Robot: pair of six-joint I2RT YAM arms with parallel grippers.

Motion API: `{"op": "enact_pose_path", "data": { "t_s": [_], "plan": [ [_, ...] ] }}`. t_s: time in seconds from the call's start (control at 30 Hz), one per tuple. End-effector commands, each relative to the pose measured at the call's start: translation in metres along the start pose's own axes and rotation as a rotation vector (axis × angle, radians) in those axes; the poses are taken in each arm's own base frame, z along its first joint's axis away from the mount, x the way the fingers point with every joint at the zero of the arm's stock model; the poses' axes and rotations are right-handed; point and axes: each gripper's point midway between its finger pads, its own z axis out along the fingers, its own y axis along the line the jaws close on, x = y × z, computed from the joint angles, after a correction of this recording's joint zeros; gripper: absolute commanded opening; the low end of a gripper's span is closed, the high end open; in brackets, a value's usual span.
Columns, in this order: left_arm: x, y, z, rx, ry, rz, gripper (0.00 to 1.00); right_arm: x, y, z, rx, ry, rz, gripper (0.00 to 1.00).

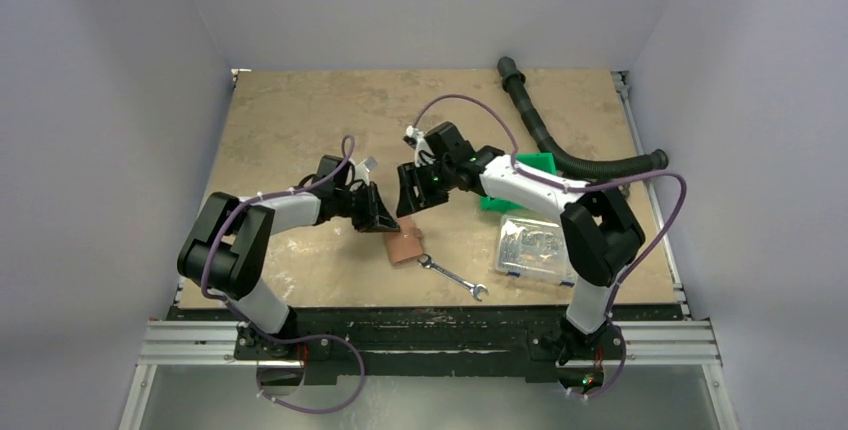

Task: Put the credit cards into the card holder
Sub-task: Close the card holder at the center of the board.

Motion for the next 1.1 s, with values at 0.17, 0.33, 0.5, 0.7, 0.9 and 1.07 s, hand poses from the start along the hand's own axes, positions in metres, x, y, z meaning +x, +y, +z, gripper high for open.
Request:
{"op": "enact_pose_path", "data": {
  "t_s": [0.17,0.33,0.5,0.7,0.9,1.07],
  "plan": [
    [0.016,0.030,0.002,-0.120,0.060,-0.014,0.00,-0.006,-0.016,-0.004,0.510,-0.054,-0.044,0.59],
    [0.016,0.030,0.001,-0.116,0.060,-0.013,0.00,0.002,-0.025,-0.002,0.579,-0.017,-0.033,0.59],
    [0.014,0.030,0.001,-0.121,0.053,-0.008,0.00,0.009,-0.022,0.006,0.537,0.013,-0.029,0.48],
    [0.014,0.030,0.000,-0.124,0.049,-0.006,0.00,0.013,-0.021,0.008,0.522,0.028,-0.035,0.39],
    [0.013,0.030,0.000,-0.123,0.045,-0.001,0.00,0.017,-0.021,0.007,0.514,0.042,-0.041,0.38],
    [0.013,0.030,-0.001,-0.126,0.043,0.003,0.00,0.020,-0.019,0.010,0.490,0.055,-0.045,0.34]
  ]
}}
